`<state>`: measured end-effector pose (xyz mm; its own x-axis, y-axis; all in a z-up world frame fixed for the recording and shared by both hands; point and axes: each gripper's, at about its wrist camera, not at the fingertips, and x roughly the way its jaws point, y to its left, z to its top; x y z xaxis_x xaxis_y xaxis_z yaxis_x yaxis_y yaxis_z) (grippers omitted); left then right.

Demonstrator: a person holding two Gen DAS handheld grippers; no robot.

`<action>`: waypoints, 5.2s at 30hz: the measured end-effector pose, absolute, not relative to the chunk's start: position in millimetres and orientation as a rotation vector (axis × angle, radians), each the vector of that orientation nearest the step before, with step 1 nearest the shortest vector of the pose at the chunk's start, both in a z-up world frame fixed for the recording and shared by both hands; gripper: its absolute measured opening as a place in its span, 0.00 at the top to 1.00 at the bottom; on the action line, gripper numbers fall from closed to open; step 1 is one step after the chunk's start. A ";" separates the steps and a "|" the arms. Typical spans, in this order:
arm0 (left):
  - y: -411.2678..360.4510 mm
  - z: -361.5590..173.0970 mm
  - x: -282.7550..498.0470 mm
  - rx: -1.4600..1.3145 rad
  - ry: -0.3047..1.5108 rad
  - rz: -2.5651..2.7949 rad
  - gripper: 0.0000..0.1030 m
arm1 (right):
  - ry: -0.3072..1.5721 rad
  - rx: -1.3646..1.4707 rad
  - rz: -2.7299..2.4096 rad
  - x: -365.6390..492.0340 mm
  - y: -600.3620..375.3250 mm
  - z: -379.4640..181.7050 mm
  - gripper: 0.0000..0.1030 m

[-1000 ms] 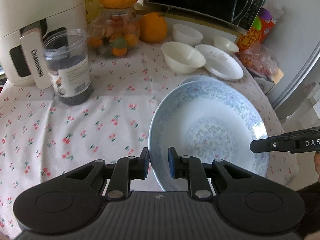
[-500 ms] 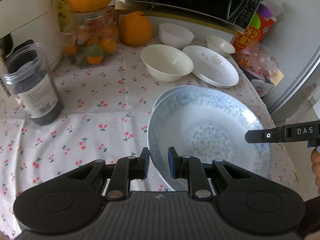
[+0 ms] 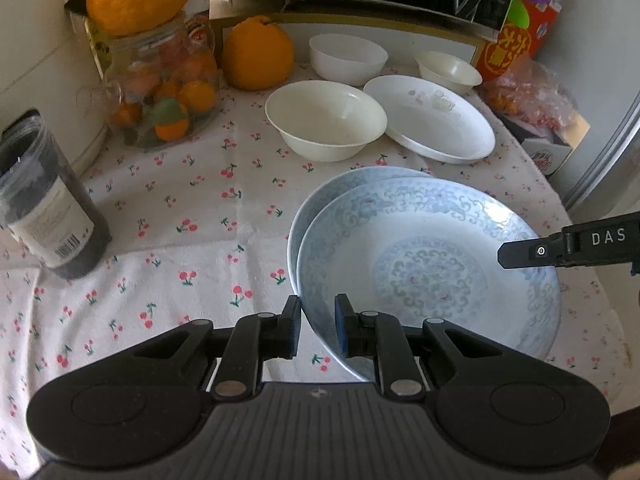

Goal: Organize plates and bowls
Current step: 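Carry the blue-patterned plate onto the other blue-patterned plate with both grippers, then open both grippers to release the stacked plate, then move both grippers to the plain white plate rim and close them, then lift the white plate and carry it onto the blue-patterned plate stack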

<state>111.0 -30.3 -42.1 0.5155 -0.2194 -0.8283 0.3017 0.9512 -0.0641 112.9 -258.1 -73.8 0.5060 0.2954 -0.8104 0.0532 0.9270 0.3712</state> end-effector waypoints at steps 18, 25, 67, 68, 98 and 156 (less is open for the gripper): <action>-45.4 -37.8 109.6 0.170 0.945 -0.355 0.90 | 0.996 0.202 0.095 116.1 -236.3 -69.7 0.82; -38.4 -36.5 113.1 0.128 0.950 -0.346 0.87 | 1.011 0.235 0.080 119.5 -240.0 -69.8 0.79; -87.9 -2.7 195.0 0.179 0.835 -0.257 0.02 | 0.871 0.572 -0.047 167.8 -317.5 -55.8 0.13; -92.7 -3.5 200.7 0.192 0.835 -0.261 0.02 | 0.873 0.581 -0.053 169.7 -319.7 -58.5 0.13; -161.8 -53.9 297.2 0.298 0.866 -0.428 0.14 | 0.933 0.680 -0.188 226.9 -328.8 -104.1 0.13; -98.9 -9.4 217.3 0.002 0.855 -0.441 0.88 | 0.747 0.492 -0.028 163.7 -332.4 -31.9 0.82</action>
